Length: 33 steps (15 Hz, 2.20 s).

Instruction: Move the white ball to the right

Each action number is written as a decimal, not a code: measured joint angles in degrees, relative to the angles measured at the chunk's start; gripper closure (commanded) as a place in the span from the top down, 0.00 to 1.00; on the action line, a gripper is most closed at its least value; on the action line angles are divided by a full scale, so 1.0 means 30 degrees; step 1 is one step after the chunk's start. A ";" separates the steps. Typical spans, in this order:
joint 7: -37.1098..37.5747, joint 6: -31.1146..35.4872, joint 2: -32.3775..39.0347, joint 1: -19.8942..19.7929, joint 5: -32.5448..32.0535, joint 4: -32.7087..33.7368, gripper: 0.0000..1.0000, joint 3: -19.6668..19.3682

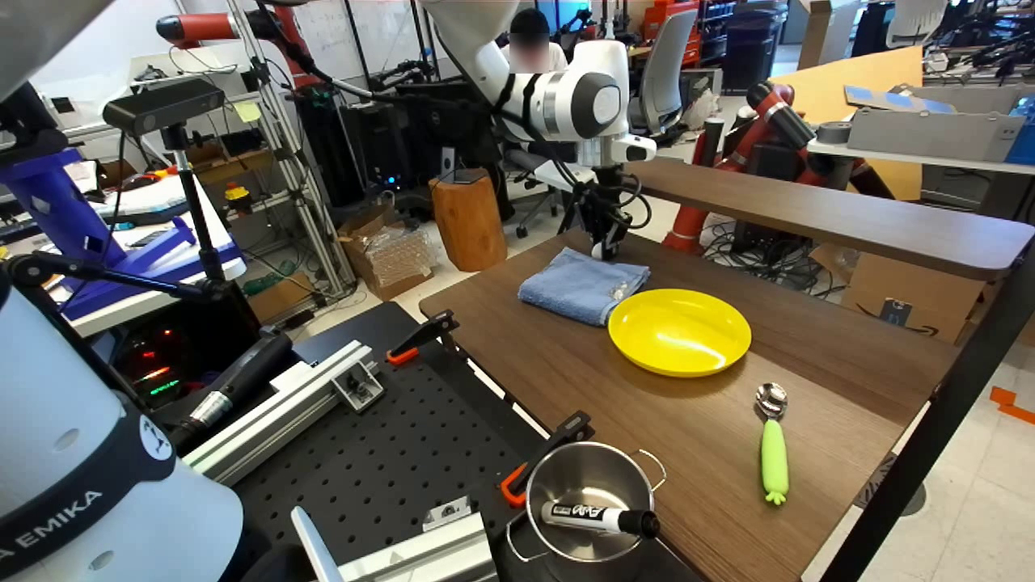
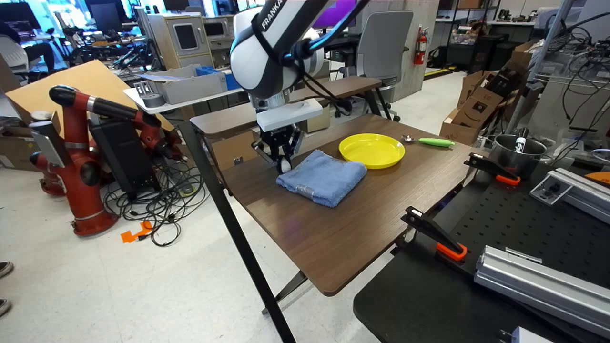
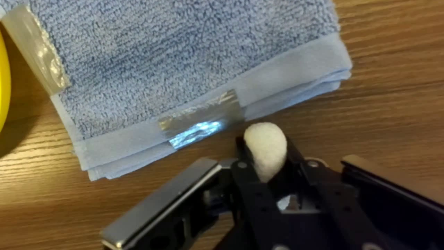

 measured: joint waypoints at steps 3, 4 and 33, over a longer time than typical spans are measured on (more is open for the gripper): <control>0.0007 -0.0157 0.0025 0.0129 -0.0290 0.0228 0.05 -0.0020; 0.0010 -0.0157 0.0024 0.0207 -0.0400 0.0247 0.05 -0.0035; -0.4358 0.0596 -0.8650 -0.6029 0.1137 -0.9706 0.05 -0.0892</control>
